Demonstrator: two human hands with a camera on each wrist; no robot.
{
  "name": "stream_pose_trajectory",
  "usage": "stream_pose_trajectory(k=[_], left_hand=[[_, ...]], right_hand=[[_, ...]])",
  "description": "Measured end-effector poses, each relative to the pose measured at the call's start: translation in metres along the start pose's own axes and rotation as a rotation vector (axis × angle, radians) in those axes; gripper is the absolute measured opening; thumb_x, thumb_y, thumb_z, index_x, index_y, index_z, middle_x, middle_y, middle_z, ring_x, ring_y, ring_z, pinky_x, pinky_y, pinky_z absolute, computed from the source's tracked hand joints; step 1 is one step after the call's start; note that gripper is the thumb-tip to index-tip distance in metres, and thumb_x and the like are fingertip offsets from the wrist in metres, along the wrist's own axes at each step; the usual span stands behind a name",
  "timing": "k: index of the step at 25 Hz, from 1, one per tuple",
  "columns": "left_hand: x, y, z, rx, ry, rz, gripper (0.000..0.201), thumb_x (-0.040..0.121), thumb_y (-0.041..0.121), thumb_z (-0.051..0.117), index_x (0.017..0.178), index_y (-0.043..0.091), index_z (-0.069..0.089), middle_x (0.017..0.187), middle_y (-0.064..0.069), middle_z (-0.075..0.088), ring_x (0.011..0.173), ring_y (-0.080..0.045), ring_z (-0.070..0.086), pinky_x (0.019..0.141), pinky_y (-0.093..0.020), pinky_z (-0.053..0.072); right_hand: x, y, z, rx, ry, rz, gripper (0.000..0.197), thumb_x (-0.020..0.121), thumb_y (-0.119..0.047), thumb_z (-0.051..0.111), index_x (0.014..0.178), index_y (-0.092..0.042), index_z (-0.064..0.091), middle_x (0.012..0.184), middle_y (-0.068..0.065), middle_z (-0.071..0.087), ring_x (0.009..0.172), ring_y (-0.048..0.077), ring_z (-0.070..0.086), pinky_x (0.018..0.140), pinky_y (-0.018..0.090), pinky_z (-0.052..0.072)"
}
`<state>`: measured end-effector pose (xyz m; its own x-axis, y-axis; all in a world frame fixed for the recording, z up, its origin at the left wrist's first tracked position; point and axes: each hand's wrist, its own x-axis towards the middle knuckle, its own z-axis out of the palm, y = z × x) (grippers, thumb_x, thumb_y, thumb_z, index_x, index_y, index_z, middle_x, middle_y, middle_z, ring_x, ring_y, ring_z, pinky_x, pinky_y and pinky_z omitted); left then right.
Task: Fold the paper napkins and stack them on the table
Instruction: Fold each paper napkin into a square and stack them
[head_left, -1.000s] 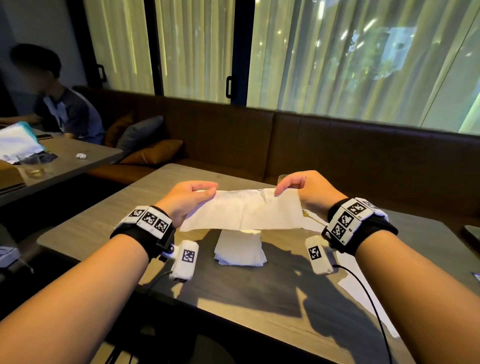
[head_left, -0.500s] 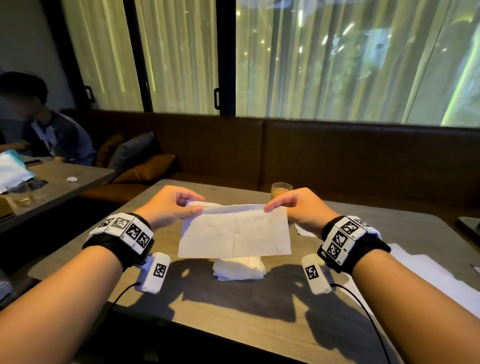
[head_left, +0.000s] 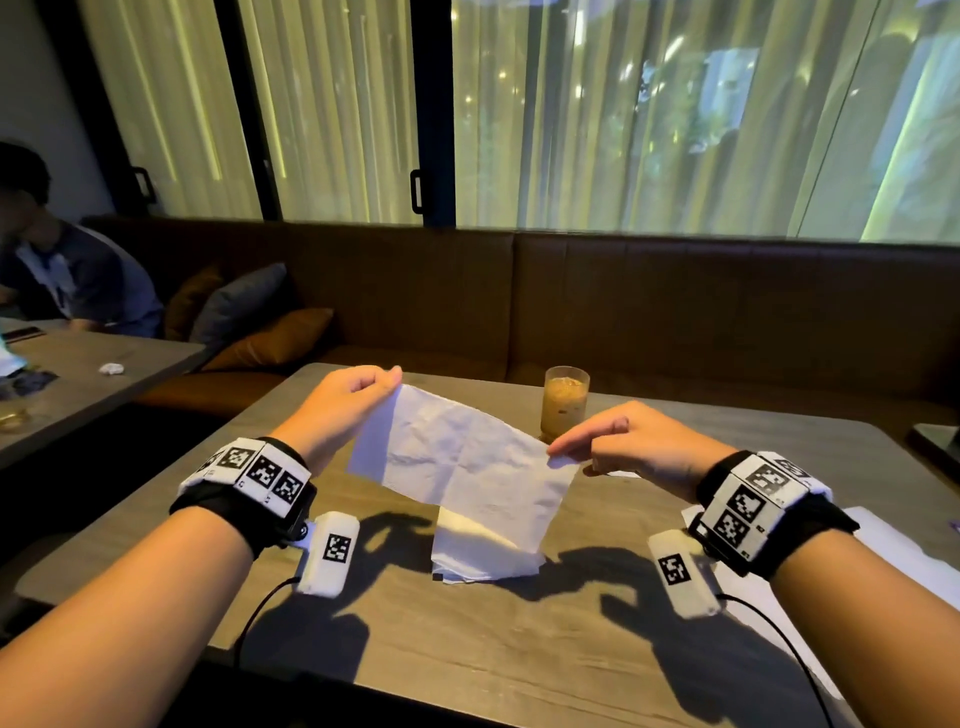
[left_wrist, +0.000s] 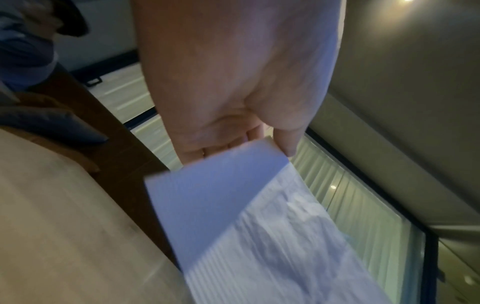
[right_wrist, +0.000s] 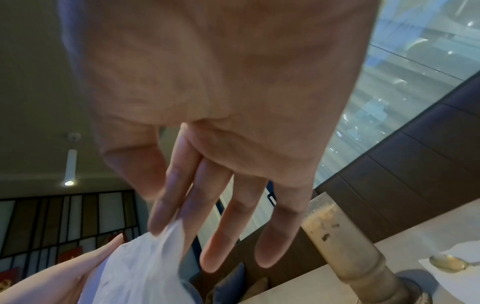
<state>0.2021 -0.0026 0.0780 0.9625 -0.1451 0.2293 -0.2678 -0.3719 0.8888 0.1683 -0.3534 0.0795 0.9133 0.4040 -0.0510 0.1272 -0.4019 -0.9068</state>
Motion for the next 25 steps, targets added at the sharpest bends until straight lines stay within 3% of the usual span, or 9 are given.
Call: stream_pose_trajectory(k=[3, 7, 9, 14, 16, 18, 20, 23, 25], left_hand=[[0.001, 0.006, 0.007, 0.021, 0.0, 0.036, 0.065, 0.1, 0.053, 0.055, 0.084, -0.009, 0.048, 0.079, -0.01, 0.045, 0.074, -0.025, 0.04, 0.072, -0.04, 0.032], [0.0, 0.02, 0.02, 0.136, -0.026, 0.161, 0.048, 0.103, 0.039, 0.057, 0.076, 0.0, 0.057, 0.07, -0.002, 0.046, 0.067, -0.012, 0.043, 0.065, -0.028, 0.034], [0.001, 0.027, 0.022, 0.186, -0.042, 0.204, 0.044, 0.102, 0.038, 0.059, 0.08, 0.0, 0.062, 0.071, 0.001, 0.053, 0.068, -0.009, 0.047, 0.066, -0.025, 0.038], [-0.01, 0.045, 0.025, 0.263, -0.011, 0.303, 0.035, 0.099, 0.034, 0.064, 0.077, 0.007, 0.066, 0.068, 0.005, 0.058, 0.062, -0.001, 0.051, 0.061, -0.018, 0.04], [-0.025, 0.048, 0.032, 0.265, -0.102, 0.318, 0.028, 0.097, 0.034, 0.068, 0.076, 0.016, 0.068, 0.069, 0.007, 0.062, 0.065, -0.003, 0.056, 0.061, -0.018, 0.042], [-0.041, 0.048, 0.041, 0.28, -0.201, 0.291, 0.025, 0.098, 0.038, 0.065, 0.077, 0.024, 0.072, 0.073, 0.009, 0.069, 0.071, -0.004, 0.063, 0.066, -0.021, 0.048], [-0.044, 0.043, 0.045, 0.217, -0.133, 0.288, 0.027, 0.101, 0.038, 0.059, 0.085, 0.024, 0.075, 0.082, 0.006, 0.073, 0.082, -0.007, 0.067, 0.075, -0.026, 0.053], [-0.026, 0.02, 0.037, 0.071, 0.184, 0.102, 0.023, 0.098, 0.05, 0.058, 0.102, 0.03, 0.068, 0.102, 0.008, 0.071, 0.097, -0.007, 0.065, 0.082, -0.029, 0.05], [-0.017, 0.006, 0.036, -0.113, 0.045, -0.195, 0.054, 0.087, 0.071, 0.055, 0.126, 0.033, 0.06, 0.127, 0.006, 0.067, 0.119, -0.014, 0.062, 0.101, -0.038, 0.049]], right_hand=[[0.01, 0.0, 0.014, 0.198, -0.021, 0.043, 0.017, 0.101, -0.012, 0.058, 0.116, -0.009, 0.066, 0.111, 0.017, 0.078, 0.115, 0.035, 0.071, 0.101, 0.048, 0.048], [0.042, -0.005, 0.046, -0.035, -0.048, 0.033, 0.051, 0.089, -0.039, 0.076, 0.136, -0.03, 0.058, 0.126, 0.0, 0.072, 0.118, 0.019, 0.067, 0.098, 0.039, 0.054], [0.06, -0.007, 0.065, -0.09, -0.091, -0.025, 0.056, 0.089, -0.035, 0.078, 0.141, -0.027, 0.057, 0.132, -0.004, 0.067, 0.121, 0.015, 0.064, 0.097, 0.035, 0.057], [0.085, -0.005, 0.082, -0.123, -0.012, -0.052, 0.02, 0.094, -0.013, 0.07, 0.106, 0.002, 0.074, 0.104, 0.023, 0.075, 0.09, 0.025, 0.07, 0.095, 0.057, 0.055], [0.085, -0.006, 0.081, -0.024, 0.018, -0.033, 0.017, 0.092, -0.007, 0.068, 0.105, 0.001, 0.075, 0.105, 0.026, 0.075, 0.091, 0.03, 0.071, 0.096, 0.058, 0.055], [0.081, -0.012, 0.077, 0.072, 0.064, -0.033, 0.023, 0.091, -0.001, 0.068, 0.11, -0.007, 0.078, 0.108, 0.019, 0.077, 0.103, 0.035, 0.073, 0.094, 0.052, 0.057], [0.076, -0.018, 0.072, 0.151, 0.083, -0.04, 0.03, 0.092, -0.001, 0.069, 0.118, -0.013, 0.077, 0.111, 0.012, 0.078, 0.11, 0.034, 0.072, 0.089, 0.046, 0.06], [0.066, -0.028, 0.063, 0.245, 0.071, -0.064, 0.032, 0.093, -0.006, 0.072, 0.122, -0.018, 0.075, 0.115, 0.006, 0.077, 0.11, 0.025, 0.073, 0.09, 0.043, 0.062], [0.062, -0.032, 0.058, 0.292, 0.06, -0.075, 0.031, 0.094, -0.009, 0.071, 0.123, -0.019, 0.075, 0.115, 0.005, 0.077, 0.109, 0.024, 0.074, 0.093, 0.046, 0.062]])
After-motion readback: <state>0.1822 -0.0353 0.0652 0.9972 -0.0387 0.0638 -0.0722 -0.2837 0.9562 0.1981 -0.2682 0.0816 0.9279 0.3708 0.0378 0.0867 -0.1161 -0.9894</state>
